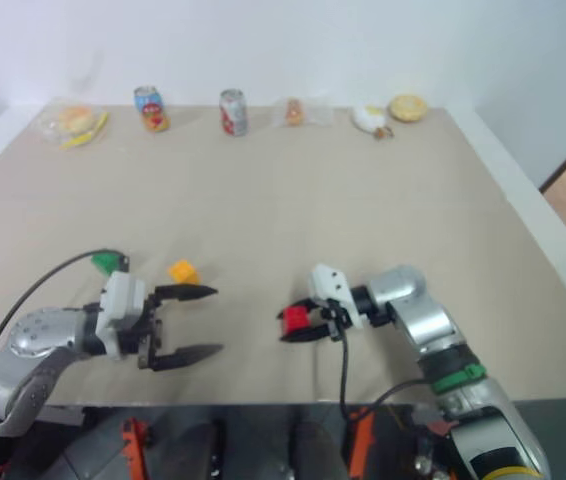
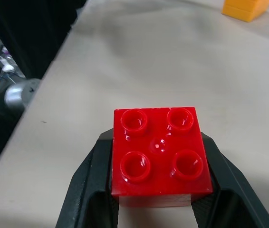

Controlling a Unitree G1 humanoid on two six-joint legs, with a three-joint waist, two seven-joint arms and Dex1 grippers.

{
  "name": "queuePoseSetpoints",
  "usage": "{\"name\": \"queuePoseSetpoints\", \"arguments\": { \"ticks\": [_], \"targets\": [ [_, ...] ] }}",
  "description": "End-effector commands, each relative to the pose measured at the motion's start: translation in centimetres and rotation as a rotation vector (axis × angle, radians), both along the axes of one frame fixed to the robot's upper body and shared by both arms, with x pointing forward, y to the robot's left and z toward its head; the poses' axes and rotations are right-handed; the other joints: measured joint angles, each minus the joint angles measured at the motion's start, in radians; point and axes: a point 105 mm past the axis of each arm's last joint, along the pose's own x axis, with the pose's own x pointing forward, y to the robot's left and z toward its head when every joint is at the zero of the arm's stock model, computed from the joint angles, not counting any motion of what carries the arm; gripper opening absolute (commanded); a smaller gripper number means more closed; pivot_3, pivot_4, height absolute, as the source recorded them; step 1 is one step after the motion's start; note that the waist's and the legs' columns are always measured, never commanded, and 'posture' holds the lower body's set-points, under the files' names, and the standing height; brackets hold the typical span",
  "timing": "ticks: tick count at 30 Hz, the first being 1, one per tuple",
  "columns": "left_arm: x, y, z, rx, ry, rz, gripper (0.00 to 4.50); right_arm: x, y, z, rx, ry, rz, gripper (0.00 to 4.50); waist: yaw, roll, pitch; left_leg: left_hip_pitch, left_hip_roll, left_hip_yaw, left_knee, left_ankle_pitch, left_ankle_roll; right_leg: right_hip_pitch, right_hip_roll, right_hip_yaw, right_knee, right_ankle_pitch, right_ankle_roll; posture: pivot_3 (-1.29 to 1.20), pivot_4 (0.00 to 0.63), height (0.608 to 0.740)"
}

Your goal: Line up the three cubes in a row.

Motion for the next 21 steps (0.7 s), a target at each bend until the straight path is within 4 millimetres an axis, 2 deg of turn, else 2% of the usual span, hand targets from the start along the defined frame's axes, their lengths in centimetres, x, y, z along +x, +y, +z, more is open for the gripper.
{"name": "queuePoseSetpoints", "arguments": {
  "ticks": [1, 14, 16, 17, 21],
  "targets": [
    [-0.4, -0.2, 0.8, 0.014, -0.048, -0.023, 4.5, 0.9, -0.1, 1.1, -0.004, -0.068, -0.021, 1.31, 0.0, 0.0, 0.0, 0.0, 0.0, 0.0, 0.0, 0.0, 0.0, 0.0, 0.0, 0.0, 0.0, 0.0, 0.0, 0.0, 0.15, 0.74],
    [0.1, -0.4, 1.0, 0.005, -0.067, -0.009, 4.5, 1.3, -0.3, 0.6, -0.031, -0.123, -0.089, 1.31, 0.0, 0.0, 0.0, 0.0, 0.0, 0.001, 0.0, 0.0, 0.0, 0.0, 0.0, 0.001, 0.0, 0.0, 0.0, 0.0, 0.15, 0.74],
    [0.1, -0.4, 1.0, 0.003, -0.066, -0.007, 4.5, 1.2, -0.3, 0.9, -0.012, -0.114, -0.092, 2.36, 0.0, 0.0, 0.0, 0.0, 0.0, 0.001, 0.0, 0.0, 0.0, 0.0, 0.0, 0.001, 0.0, 0.001, 0.001, 0.0, 0.15, 0.74],
    [0.1, -0.3, 1.0, 0.001, -0.066, -0.004, 4.5, 1.2, -0.1, 1.3, 0.014, -0.104, -0.093, 2.57, 0.0, 0.0, 0.0, 0.0, 0.0, 0.001, 0.0, 0.0, 0.0, 0.0, 0.0, 0.001, 0.0, 0.001, 0.001, 0.0, 0.15, 0.74],
    [0.4, 0.1, 1.3, -0.019, -0.052, 0.038, 4.5, 0.5, 0.4, 3.4, 0.092, -0.056, -0.074, 4.04, 0.0, 0.0, 0.0, 0.0, 0.0, 0.002, 0.0, 0.0, 0.0, 0.0, 0.0, 0.001, 0.0, 0.001, 0.001, 0.0, 0.15, 0.74]
  ]
}}
